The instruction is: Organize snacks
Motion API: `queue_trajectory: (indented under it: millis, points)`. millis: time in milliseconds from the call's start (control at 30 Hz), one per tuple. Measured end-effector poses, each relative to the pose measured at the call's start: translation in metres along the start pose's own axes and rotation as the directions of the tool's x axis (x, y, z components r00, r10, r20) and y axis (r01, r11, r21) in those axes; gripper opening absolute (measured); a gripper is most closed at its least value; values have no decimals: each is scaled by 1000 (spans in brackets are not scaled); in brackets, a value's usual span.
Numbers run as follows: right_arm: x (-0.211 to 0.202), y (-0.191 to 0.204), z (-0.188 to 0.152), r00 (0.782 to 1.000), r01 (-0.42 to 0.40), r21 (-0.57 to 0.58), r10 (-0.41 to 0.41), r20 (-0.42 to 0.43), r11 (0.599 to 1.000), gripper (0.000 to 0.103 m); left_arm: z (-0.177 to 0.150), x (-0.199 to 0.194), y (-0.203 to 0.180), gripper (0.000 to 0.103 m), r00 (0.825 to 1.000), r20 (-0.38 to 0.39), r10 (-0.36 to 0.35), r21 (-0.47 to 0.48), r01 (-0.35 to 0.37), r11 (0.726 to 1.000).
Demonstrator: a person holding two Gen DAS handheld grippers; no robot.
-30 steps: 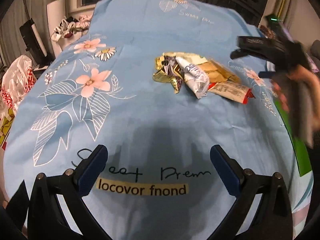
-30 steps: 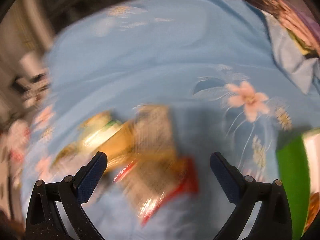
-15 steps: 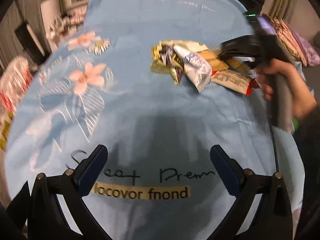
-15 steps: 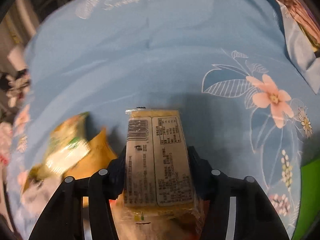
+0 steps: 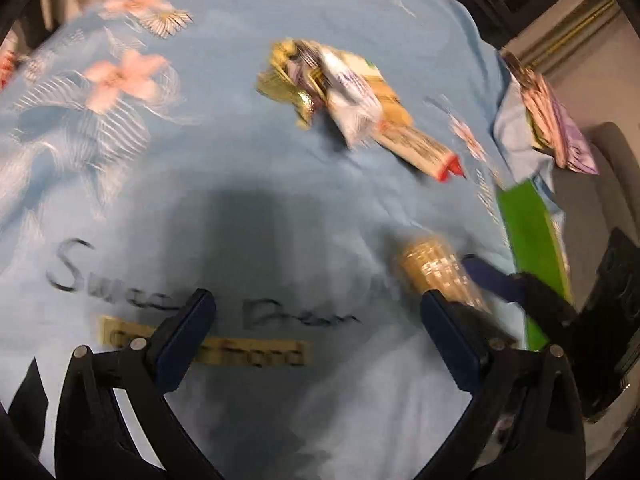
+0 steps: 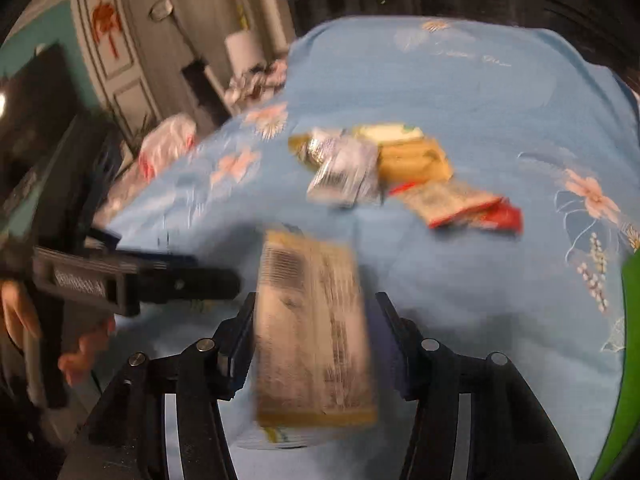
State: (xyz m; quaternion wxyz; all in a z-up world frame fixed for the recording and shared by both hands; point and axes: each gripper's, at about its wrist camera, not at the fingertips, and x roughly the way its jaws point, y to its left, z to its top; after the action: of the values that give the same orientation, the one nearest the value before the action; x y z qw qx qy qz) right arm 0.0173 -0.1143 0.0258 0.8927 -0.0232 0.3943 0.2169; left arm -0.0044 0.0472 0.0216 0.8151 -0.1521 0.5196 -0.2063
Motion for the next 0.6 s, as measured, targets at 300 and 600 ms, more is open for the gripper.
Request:
queue_trajectory:
  millis: [300,600]
  points:
    - [-43,-57,-42,988,-154,495,137,71,855,98,8,18,-8,102,957,-94,-274,-100,265,959]
    - [-20,-46,-87,913,-343,756,388,127,558,98,11,40,-25,101,899,-125,-420,-170,398,902]
